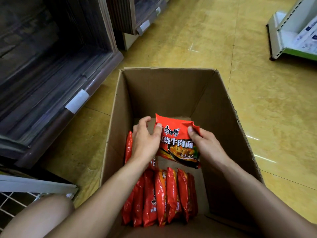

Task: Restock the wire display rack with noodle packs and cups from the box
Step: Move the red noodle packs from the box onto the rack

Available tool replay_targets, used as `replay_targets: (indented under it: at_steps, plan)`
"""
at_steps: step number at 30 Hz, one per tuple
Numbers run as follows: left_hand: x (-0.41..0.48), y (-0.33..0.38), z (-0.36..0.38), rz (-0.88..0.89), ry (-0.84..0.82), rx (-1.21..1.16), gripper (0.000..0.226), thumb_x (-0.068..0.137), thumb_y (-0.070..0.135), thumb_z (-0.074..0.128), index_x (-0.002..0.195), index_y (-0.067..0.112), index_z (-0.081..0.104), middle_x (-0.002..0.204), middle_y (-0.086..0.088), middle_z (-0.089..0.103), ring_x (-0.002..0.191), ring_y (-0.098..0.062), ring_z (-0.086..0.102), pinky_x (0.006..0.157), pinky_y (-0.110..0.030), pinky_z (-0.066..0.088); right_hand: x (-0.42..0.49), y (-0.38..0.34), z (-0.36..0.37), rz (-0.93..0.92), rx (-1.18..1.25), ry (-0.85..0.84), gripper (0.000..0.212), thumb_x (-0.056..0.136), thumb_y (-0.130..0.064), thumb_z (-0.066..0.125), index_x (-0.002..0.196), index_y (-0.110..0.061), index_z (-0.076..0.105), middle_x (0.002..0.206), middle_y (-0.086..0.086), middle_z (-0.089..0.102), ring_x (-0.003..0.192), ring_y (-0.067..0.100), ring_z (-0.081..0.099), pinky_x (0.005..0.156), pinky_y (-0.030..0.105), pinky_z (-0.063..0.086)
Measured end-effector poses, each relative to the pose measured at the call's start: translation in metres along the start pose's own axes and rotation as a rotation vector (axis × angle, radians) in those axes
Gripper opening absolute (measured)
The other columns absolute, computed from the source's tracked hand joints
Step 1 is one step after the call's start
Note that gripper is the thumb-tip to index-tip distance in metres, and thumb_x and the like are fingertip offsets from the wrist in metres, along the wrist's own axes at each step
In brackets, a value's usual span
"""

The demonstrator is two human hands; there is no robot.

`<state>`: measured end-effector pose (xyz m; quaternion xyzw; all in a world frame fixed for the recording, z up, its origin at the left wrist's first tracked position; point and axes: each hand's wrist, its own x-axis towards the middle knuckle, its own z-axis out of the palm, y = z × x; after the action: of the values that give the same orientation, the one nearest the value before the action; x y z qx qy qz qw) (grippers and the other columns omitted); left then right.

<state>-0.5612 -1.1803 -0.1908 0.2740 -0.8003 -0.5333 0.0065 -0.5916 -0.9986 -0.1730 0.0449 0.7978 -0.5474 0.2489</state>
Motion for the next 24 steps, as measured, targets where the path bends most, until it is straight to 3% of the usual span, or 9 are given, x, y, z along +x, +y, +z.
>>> replay_targets:
  at_steps: [2, 5, 8, 15, 20, 22, 24]
  plan:
    - [0.000, -0.002, 0.001, -0.072, -0.131, -0.118, 0.053, 0.095, 0.055, 0.059, 0.139, 0.026, 0.052, 0.137, 0.002, 0.057, 0.123, -0.014, 0.056, 0.110, -0.033, 0.043, -0.001, -0.003, -0.003, 0.042, 0.153, 0.000, 0.035, 0.100, -0.048, 0.052, 0.115, -0.020, 0.068, 0.098, 0.001, 0.079, 0.091, 0.017, 0.076, 0.092, 0.040, 0.057]
    - [-0.005, 0.000, 0.006, -0.121, -0.251, -0.268, 0.049, 0.091, 0.064, 0.059, 0.126, 0.030, 0.059, 0.122, 0.006, 0.069, 0.108, -0.010, 0.068, 0.101, -0.038, 0.054, -0.003, -0.009, -0.006, 0.104, 0.331, 0.014, 0.040, 0.098, -0.048, 0.056, 0.116, -0.014, 0.067, 0.101, 0.008, 0.078, 0.094, 0.025, 0.076, 0.094, 0.046, 0.057]
    - [-0.007, 0.003, 0.007, -0.174, -0.264, -0.347, 0.040, 0.092, 0.058, 0.061, 0.114, 0.024, 0.065, 0.106, 0.003, 0.077, 0.097, -0.017, 0.074, 0.093, -0.042, 0.059, -0.005, -0.013, -0.009, 0.160, 0.441, 0.013, 0.053, 0.095, -0.055, 0.055, 0.118, -0.009, 0.065, 0.103, 0.012, 0.078, 0.095, 0.027, 0.076, 0.089, 0.044, 0.058]
    - [-0.007, 0.007, 0.009, -0.275, -0.217, -0.639, 0.033, 0.098, 0.038, 0.061, 0.119, 0.012, 0.064, 0.105, -0.010, 0.078, 0.097, -0.028, 0.075, 0.091, -0.050, 0.059, -0.004, -0.014, -0.007, 0.160, 0.505, -0.017, 0.054, 0.096, -0.055, 0.054, 0.126, -0.012, 0.061, 0.108, 0.011, 0.077, 0.099, 0.028, 0.075, 0.095, 0.049, 0.056]
    - [-0.005, 0.011, 0.006, -0.272, -0.283, -0.579, 0.035, 0.104, 0.043, 0.047, 0.114, 0.018, 0.068, 0.105, -0.004, 0.078, 0.095, -0.017, 0.075, 0.085, -0.036, 0.059, -0.004, -0.018, -0.014, 0.074, 0.445, 0.049, 0.035, 0.100, -0.043, 0.056, 0.120, -0.016, 0.063, 0.102, 0.007, 0.078, 0.093, 0.025, 0.076, 0.089, 0.044, 0.059]
    - [-0.002, 0.006, 0.005, -0.279, -0.238, -0.445, 0.040, 0.106, 0.045, 0.043, 0.117, 0.017, 0.069, 0.113, -0.005, 0.076, 0.107, -0.020, 0.071, 0.095, -0.038, 0.054, -0.002, -0.017, -0.017, 0.032, 0.398, 0.118, 0.032, 0.100, -0.045, 0.055, 0.117, -0.020, 0.065, 0.100, 0.005, 0.079, 0.091, 0.022, 0.077, 0.089, 0.044, 0.059]
    - [0.003, 0.000, 0.003, -0.317, -0.159, -0.325, 0.030, 0.106, 0.034, 0.048, 0.120, 0.014, 0.067, 0.123, -0.009, 0.069, 0.112, -0.022, 0.064, 0.102, -0.039, 0.050, 0.000, -0.017, -0.021, -0.019, 0.346, 0.181, 0.026, 0.101, -0.047, 0.053, 0.111, -0.027, 0.066, 0.097, 0.002, 0.079, 0.089, 0.018, 0.077, 0.089, 0.043, 0.060]
